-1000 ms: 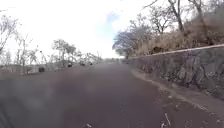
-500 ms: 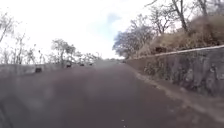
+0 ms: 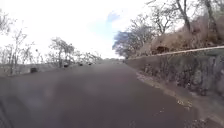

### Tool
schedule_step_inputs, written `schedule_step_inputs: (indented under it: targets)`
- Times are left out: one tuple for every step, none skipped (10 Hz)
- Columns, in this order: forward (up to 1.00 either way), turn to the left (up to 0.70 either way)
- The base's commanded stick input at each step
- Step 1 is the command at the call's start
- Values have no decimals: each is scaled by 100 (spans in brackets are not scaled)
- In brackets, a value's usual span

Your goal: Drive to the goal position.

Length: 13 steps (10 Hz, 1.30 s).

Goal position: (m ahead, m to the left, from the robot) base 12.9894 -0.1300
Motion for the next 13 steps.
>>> schedule_step_inputs:
  targets:
    - [70, 0]
    - [70, 0]
    - [70, 0]
    - [70, 0]
    - [70, 2]
    - [70, 2]
    - [70, 2]
    - [70, 2]
    - [70, 2]
    - [70, 0]
    - [70, 0]
    - [70, 0]
    - [70, 0]
